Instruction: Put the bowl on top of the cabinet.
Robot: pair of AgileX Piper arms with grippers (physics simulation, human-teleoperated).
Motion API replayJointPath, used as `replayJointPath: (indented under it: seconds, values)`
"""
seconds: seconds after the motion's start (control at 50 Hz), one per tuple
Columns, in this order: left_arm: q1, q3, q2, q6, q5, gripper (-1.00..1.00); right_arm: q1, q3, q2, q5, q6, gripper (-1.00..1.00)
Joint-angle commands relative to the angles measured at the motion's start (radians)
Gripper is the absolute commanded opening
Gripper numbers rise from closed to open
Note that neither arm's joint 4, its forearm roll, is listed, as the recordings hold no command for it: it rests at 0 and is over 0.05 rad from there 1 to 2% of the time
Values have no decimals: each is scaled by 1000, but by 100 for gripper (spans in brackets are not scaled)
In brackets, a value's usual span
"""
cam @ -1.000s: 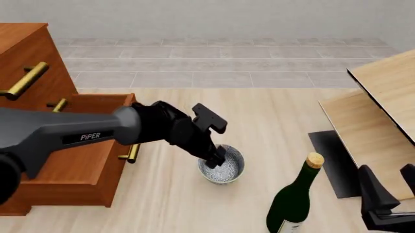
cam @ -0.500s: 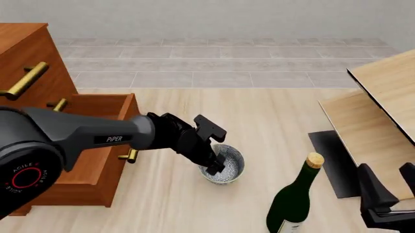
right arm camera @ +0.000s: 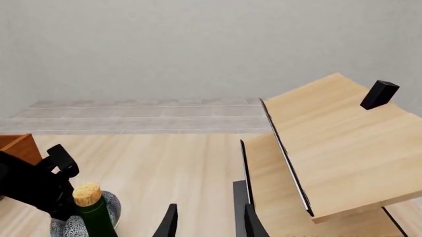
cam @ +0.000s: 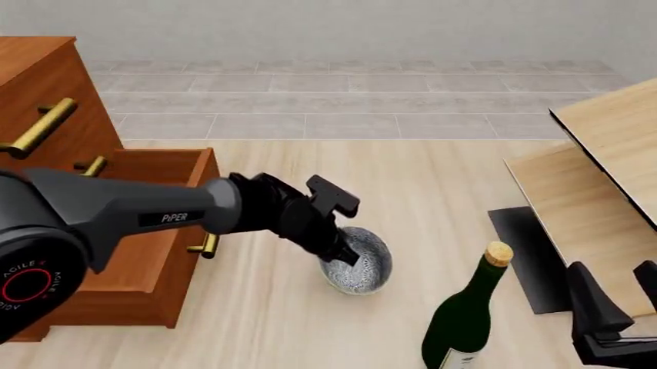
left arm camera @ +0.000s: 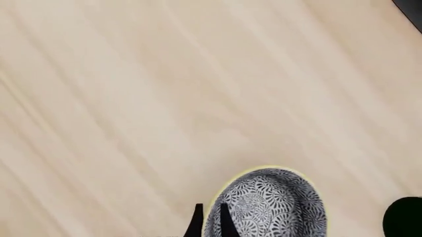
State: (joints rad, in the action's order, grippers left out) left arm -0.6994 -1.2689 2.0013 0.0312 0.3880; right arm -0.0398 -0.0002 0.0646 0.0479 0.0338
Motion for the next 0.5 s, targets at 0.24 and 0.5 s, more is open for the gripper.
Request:
replayJointPath:
  seconds: [0.24,0.5]
  values:
    - [8,-44,-48,45,70,-100,3,0,71,74,6,100]
    - [12,-105,-108,58,145,-100,5,0,-6,0,6,100]
